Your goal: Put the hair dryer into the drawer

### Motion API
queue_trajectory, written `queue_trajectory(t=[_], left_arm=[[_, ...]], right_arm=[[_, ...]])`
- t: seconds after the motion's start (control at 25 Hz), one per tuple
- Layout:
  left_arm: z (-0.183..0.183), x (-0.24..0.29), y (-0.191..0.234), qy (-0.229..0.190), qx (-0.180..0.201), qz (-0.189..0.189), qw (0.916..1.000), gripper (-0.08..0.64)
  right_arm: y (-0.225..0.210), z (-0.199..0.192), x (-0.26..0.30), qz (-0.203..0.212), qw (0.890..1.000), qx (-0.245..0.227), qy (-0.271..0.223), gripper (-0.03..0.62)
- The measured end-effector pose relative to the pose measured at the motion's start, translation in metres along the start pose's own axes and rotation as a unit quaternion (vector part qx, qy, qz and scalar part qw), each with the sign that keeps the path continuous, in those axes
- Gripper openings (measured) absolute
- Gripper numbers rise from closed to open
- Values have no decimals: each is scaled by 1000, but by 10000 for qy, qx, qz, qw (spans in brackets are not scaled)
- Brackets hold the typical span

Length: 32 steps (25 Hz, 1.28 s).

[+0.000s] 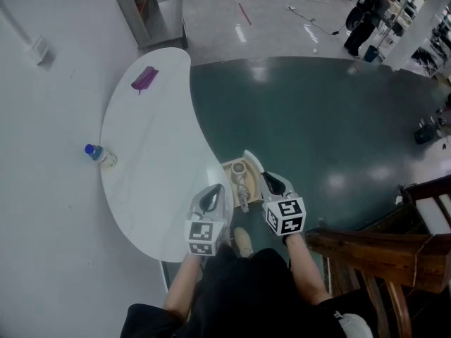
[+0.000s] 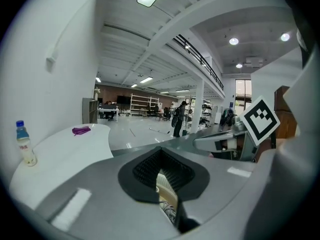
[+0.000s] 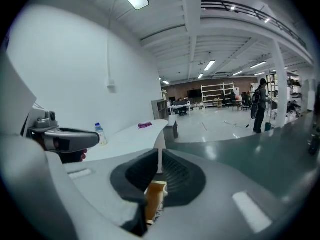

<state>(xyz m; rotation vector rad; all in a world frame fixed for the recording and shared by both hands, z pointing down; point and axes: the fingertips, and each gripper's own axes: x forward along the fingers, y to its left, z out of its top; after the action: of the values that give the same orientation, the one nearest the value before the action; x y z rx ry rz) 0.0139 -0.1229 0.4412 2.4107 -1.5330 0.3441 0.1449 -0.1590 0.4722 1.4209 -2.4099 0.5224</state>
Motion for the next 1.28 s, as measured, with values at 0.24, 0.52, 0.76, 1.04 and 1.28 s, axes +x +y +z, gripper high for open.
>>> queue_trajectory(t=[0.24,0.52,0.76,1.04,1.28], left_arm=[[24,-17,-16,-232,163,62,9996,8],[36,-33,-28,-383,295,137,9987,8],[29,-39,-34,-366,256,160,9989,8],[30,-40,-32,-419,231,273,9985,8],[33,-42,-33,-433,248,309,9983,8]], right_arm=[[2,30,-40,2,9986,-231,-466,6],[6,36,-67,52,9972,-383,-636,5],[10,29,-79,147,9970,-338,-687,5],[8,29,-77,222,9965,-342,-726,5],[10,31,-77,292,9963,-378,-709,4]])
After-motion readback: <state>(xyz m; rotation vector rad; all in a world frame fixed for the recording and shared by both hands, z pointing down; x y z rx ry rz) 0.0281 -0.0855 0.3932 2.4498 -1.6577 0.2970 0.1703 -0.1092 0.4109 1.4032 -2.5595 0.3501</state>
